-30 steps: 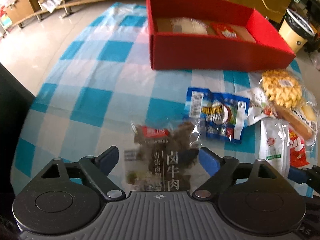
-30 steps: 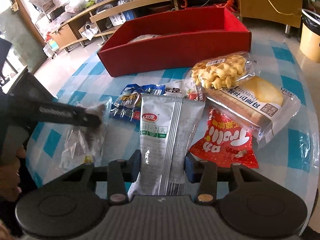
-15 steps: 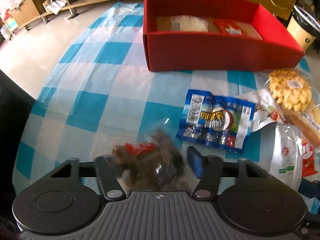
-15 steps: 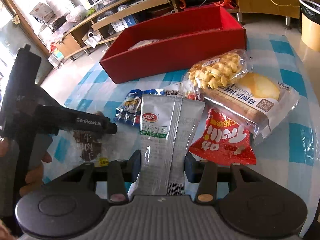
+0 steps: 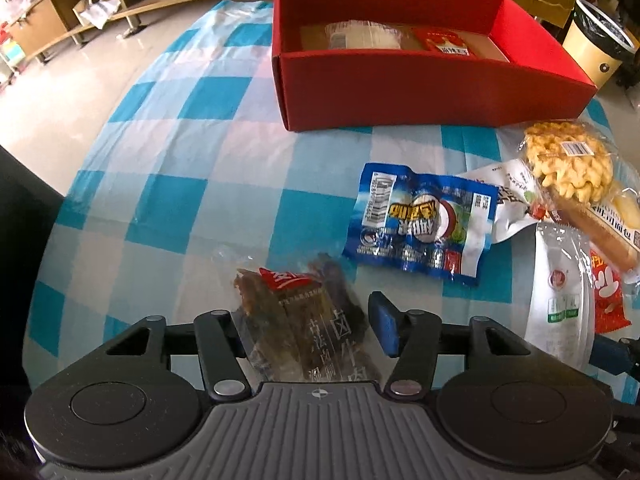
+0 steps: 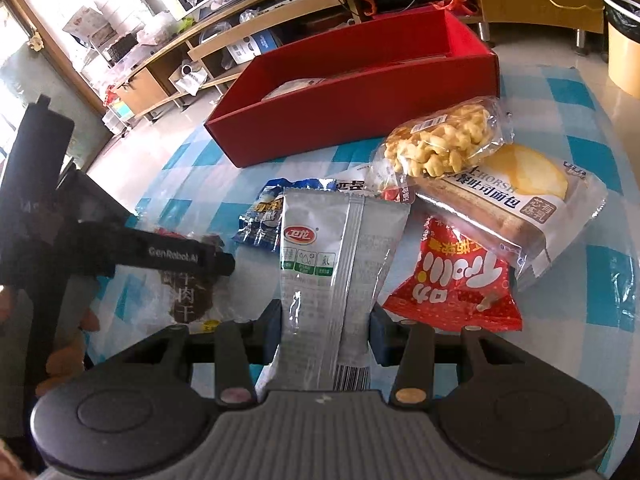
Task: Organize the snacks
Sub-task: 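Close left tool on the jerky packet while right tool grasps the white packet, then lift and carry the jerky and white packets over the red box with both tools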
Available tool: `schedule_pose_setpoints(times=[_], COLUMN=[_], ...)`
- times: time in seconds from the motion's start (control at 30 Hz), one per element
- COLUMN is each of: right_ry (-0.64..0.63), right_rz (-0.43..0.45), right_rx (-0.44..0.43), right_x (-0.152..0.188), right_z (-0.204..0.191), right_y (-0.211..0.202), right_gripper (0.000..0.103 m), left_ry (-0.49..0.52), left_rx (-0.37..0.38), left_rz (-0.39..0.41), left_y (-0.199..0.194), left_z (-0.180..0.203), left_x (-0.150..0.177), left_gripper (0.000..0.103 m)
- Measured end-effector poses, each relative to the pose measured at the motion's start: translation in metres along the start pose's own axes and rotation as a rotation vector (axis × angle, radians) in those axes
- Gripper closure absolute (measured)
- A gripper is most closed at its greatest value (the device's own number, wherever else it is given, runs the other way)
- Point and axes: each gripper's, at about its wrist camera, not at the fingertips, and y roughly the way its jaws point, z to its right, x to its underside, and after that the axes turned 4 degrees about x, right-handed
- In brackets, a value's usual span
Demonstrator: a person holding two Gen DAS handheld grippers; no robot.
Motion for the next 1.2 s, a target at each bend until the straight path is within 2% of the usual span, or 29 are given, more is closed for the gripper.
schedule_pose_setpoints(times=[0.03, 0.13, 0.2, 0.3, 0.6, 0.73, 1.2], right_ry=[0.000, 0.005, 0.021, 0.050, 0.119, 0.128, 0.153], right_rz=[0.000, 0.005, 0.012, 0.030, 0.041, 0.049, 0.113], right_rx=[0.000, -0.002, -0.011, -0.034, -0.081, -0.098, -0.124], right_x=[0.000, -0.001, -0.002, -0.004, -0.010, -0.012, -0.037], right_z=[0.001, 0.003, 0.006, 0.010, 0.020, 0.020, 0.023], right_y=[0.000, -0.001, -0.002, -0.007, -0.008, -0.010, -0.020], right_gripper=[0.060, 0.060, 0.060, 0.060, 0.060, 0.060, 0.060], left_ry=[0.001, -0.003, -0.017, -0.030, -0.047, -0.076, -0.080], left_rx=[-0.001, 0.016, 0.050, 0.085, 0.162, 0.205, 0.261], left_rz=[0.003, 0.021, 0.040, 0.063, 0.087, 0.060, 0.116], left_y=[-0.001, -0.007, -0.015, -0.025, -0.038, -0.034, -0.050], left_z=[0.000, 0.002, 0.001, 0.000, 0.000, -0.004, 0.005], left_x=[0.000, 0.001, 0.001, -0.001, -0.004, -0.005, -0.023], left_gripper=[0.041, 0.053, 0.067, 0.074, 0.076, 0.077, 0.077])
